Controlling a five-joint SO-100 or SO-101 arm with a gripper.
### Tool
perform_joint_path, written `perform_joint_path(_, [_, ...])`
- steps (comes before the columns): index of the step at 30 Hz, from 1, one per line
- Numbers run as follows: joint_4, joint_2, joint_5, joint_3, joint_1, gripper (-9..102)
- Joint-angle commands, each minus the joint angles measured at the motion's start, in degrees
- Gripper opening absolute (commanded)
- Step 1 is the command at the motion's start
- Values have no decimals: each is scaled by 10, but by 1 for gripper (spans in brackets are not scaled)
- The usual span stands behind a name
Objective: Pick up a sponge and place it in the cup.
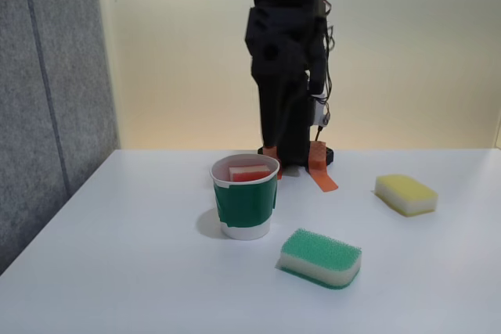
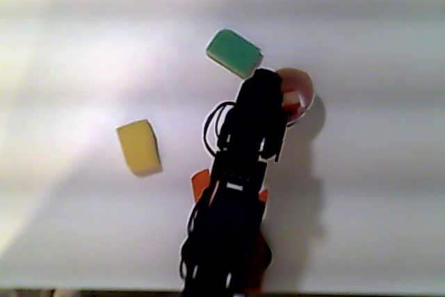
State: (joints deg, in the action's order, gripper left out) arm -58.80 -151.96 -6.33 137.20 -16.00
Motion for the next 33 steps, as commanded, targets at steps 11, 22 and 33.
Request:
perform_joint_path(11, [21,-169,57,149,40,0])
perform_joint_path(22, [112,-279,87,324,101,0])
perform_joint_path(33, [199,-321,80,461,138,0])
